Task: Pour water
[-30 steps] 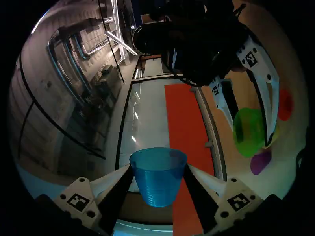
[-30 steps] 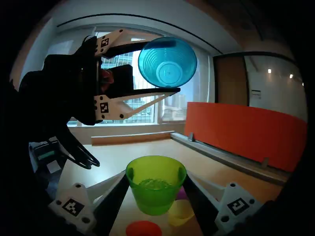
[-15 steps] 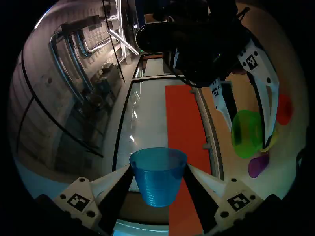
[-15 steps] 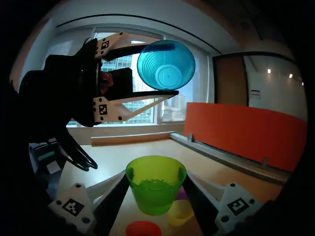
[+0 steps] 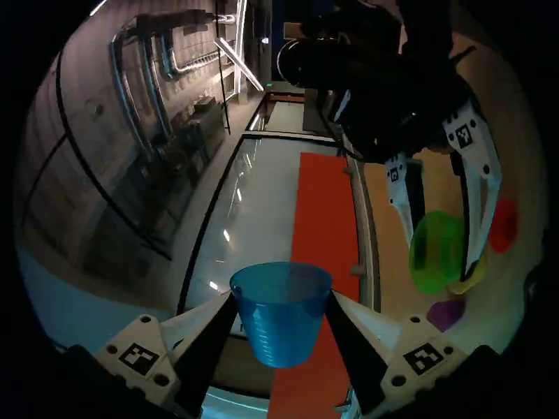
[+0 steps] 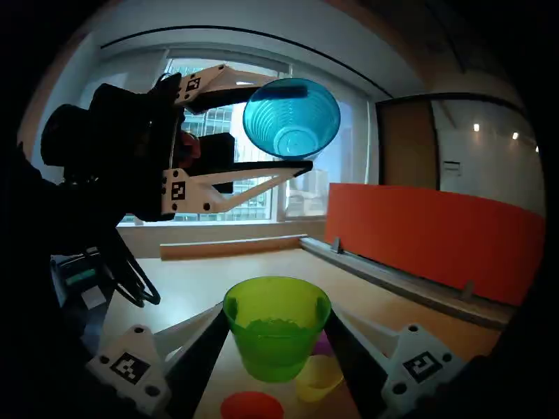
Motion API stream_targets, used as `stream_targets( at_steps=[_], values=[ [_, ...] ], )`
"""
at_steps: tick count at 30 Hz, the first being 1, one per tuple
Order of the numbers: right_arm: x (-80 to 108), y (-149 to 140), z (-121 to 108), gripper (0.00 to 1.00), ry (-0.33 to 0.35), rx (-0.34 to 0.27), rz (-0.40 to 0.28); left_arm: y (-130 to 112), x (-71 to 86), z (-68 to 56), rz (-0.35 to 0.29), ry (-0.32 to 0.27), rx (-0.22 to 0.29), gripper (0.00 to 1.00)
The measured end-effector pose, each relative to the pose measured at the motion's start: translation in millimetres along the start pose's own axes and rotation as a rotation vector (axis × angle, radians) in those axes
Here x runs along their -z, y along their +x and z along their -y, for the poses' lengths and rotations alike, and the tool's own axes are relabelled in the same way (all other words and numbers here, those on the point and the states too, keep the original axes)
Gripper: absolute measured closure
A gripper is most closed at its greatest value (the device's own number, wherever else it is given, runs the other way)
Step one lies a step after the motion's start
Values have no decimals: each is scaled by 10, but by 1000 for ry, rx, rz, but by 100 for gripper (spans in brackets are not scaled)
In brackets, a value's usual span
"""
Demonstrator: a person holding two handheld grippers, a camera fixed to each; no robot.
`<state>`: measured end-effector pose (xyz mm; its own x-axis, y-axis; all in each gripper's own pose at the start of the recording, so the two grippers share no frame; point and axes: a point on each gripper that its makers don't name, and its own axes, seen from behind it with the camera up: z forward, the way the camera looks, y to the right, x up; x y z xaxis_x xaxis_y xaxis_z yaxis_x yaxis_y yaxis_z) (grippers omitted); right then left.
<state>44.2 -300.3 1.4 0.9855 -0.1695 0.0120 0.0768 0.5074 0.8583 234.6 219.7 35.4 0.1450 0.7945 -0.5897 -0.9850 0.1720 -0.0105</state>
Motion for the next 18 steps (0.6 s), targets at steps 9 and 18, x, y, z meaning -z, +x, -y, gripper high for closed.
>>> stream_targets(
  at_steps=[9,18],
  values=[
    [25,20,-11,10,-4,2,-7,-20,-6,-14,-8,-6,192,15],
    [26,13,-20,10,-9,1,-12,-105,-46,-109,7,-27,351,15]
  ],
)
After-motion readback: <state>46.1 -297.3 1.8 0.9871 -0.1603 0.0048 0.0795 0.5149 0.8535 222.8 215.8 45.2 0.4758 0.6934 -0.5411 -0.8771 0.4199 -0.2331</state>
